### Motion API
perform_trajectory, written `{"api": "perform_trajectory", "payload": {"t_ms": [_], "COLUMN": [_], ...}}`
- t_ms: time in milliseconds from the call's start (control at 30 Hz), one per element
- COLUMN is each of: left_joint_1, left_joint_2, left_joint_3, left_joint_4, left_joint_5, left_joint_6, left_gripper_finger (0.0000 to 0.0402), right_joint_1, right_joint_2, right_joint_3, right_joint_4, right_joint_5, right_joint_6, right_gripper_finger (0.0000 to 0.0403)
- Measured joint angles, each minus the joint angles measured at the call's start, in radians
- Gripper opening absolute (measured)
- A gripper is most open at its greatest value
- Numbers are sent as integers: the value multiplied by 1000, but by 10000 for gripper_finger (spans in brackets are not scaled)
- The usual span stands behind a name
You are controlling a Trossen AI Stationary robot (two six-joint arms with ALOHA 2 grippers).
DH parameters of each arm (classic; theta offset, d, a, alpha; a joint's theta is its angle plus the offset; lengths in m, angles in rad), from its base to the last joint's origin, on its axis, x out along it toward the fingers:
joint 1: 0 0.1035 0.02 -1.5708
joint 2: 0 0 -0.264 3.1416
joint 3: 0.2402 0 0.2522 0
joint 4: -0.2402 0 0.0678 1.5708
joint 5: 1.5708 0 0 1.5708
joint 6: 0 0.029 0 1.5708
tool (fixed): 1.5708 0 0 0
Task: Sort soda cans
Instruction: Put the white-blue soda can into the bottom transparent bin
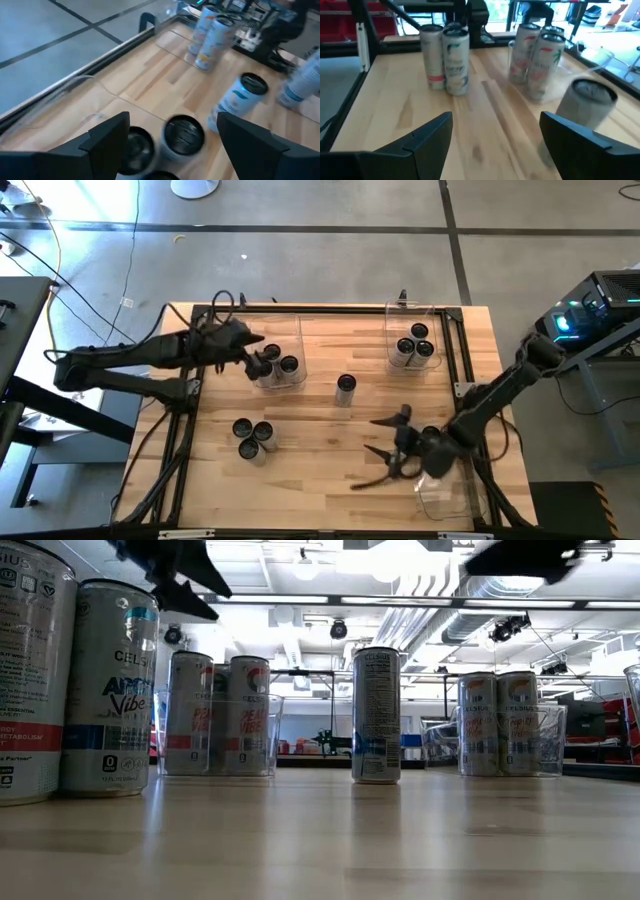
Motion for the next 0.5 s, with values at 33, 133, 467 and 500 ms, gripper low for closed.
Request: {"api": "perform_trajectory", "payload": {"t_ms": [33,133,467,500], "left_joint_1": [-28,-112,-341,-354], "left_joint_2": [0,15,198,223], "left_joint_3": [0,0,0,0], "left_joint_4": [-2,5,262,308], "left_joint_5": [-18,-72,-240,-251], "left_joint_6": [-14,-60,-8,16], "left_gripper_finger": [296,296,296,296], "right_joint_1": [-25,-109,-309,-325], "right_joint_2": [0,0,9,9], "right_joint_3": [0,0,7,12], "right_joint_4": [21,65,174,174], "right_joint_5": [-11,-26,-125,-129], "right_joint_6": [-22,-47,-92,-99], "right_gripper_finger": [295,295,295,295]}}
